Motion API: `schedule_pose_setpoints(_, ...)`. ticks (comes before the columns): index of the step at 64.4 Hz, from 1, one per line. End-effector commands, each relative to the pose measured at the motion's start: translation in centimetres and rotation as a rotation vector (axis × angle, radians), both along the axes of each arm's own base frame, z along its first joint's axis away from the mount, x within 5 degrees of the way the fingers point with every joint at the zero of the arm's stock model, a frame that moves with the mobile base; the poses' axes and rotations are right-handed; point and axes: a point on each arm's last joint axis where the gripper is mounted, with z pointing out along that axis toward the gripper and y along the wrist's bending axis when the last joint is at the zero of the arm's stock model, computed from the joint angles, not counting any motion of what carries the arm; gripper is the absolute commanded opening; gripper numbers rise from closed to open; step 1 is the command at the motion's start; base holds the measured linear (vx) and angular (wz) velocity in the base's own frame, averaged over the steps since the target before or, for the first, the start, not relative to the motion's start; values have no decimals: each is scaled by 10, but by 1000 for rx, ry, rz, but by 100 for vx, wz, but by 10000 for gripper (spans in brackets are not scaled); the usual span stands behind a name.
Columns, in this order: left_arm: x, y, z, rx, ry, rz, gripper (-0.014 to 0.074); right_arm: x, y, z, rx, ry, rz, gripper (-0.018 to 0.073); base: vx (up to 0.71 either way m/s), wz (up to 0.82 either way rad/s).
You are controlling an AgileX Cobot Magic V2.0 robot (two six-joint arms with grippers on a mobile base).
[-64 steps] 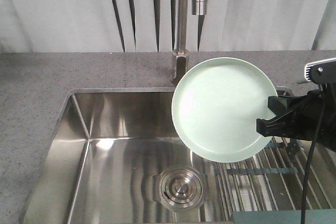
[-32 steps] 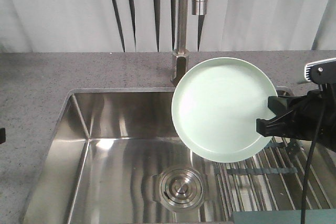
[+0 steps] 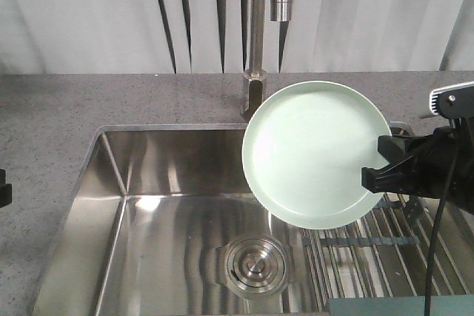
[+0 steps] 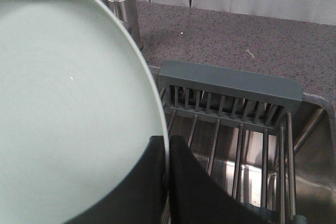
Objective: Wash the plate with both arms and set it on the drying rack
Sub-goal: 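Raise the left arm and extend its gripper over the sink toward the plate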
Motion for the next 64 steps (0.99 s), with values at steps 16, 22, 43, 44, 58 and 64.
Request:
schedule_pose_setpoints(16, 5, 0, 17, -3, -104, 8, 463, 2, -3, 18, 16, -109, -30, -9, 0, 0)
schedule_pose_setpoints(22, 4, 0, 17, -22, -101, 17, 463, 2, -3, 18, 16, -109, -30, -9, 0, 0)
schedule_pose_setpoints(43, 9, -15, 33, -344, -118, 34, 463, 2, -3, 18, 16, -109, -30, -9, 0, 0)
schedule_pose_setpoints(44, 10, -16, 35, -339, -126, 15, 463, 2, -3, 18, 16, -109, -30, -9, 0, 0)
schedule_pose_setpoints(58, 51, -40, 69, -448, -83, -260, 463, 2, -3, 18, 16, -109, -30, -9, 0, 0)
schedule_pose_setpoints(64, 73, -52, 75, -519, -38, -420, 463, 2, -3, 18, 16, -109, -30, -9, 0, 0)
